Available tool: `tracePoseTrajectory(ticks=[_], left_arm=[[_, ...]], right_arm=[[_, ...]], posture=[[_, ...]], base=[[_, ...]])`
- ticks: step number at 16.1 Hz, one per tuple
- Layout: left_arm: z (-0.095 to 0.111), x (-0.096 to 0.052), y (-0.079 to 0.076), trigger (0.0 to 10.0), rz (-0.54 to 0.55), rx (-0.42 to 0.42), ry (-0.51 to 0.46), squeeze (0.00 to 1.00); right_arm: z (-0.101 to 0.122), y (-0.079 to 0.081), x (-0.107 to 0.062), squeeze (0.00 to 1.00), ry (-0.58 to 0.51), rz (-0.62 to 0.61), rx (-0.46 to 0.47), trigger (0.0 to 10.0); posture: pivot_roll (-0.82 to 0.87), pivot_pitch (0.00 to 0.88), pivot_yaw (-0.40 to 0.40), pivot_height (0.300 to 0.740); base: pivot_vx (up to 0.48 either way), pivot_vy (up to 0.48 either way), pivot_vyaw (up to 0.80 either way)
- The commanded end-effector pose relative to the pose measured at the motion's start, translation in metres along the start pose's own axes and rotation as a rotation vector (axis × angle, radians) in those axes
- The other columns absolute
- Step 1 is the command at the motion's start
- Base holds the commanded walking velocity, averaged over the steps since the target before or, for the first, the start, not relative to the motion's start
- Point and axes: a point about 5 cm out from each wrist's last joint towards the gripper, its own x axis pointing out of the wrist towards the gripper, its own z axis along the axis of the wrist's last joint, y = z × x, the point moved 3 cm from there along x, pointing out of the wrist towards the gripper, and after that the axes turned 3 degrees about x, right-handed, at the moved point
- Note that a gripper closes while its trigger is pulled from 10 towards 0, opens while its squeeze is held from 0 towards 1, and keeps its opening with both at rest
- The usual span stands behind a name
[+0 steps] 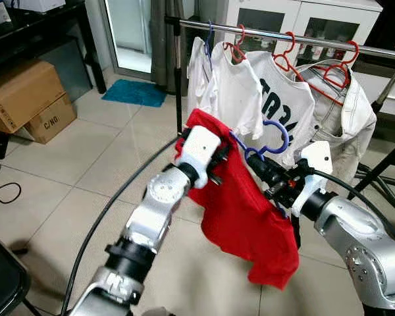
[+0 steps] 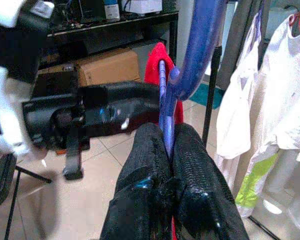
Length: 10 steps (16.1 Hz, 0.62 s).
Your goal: Hang hanger
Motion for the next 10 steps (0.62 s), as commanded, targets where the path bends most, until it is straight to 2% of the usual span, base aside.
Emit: tracePoseTrajectory(ticks=[1, 2, 6, 8, 9, 10], left_arm=[[0.006, 0.001, -0.008, 10.0, -0.036, 0.001, -0.017, 0.75], [0.007, 0.002, -0.011, 10.0, -0.040, 0.014, -0.015, 1.00], [0.018, 0.005, -0.020, 10.0, -0.071, 0.017, -0.042, 1.00], [0.018, 0.007, -0.012, 10.0, 0.013, 0.023, -0.010, 1.00], [0.016, 0.008, -0.002, 10.0, 0.087, 0.017, 0.010, 1.00], [0.016, 0.008, -0.002, 10.0, 0.087, 0.017, 0.010, 1.00]], right_arm=[[0.005, -0.003, -0.002, 0.00, -0.017, 0.001, -0.004, 10.0], [0.005, -0.002, -0.002, 0.00, -0.014, 0.007, -0.005, 10.0], [0.003, -0.003, -0.002, 0.00, 0.001, 0.026, -0.011, 10.0], [0.003, -0.003, -0.002, 0.00, 0.004, 0.035, -0.016, 10.0], [0.004, -0.002, -0.001, 0.00, 0.003, 0.049, -0.018, 10.0], [0.004, -0.002, -0.001, 0.00, 0.003, 0.049, -0.018, 10.0]], posture=[[0.04, 0.000, -0.004, 0.740], [0.04, 0.000, -0.002, 0.740], [0.04, 0.003, -0.001, 0.740], [0.04, 0.006, 0.000, 0.740], [0.04, 0.007, 0.000, 0.740], [0.04, 0.007, 0.000, 0.740]], base=[[0.000, 0.000, 0.00], [0.000, 0.000, 0.00], [0.000, 0.000, 0.00], [0.000, 0.000, 0.00], [0.000, 0.000, 0.00], [0.000, 0.000, 0.00]])
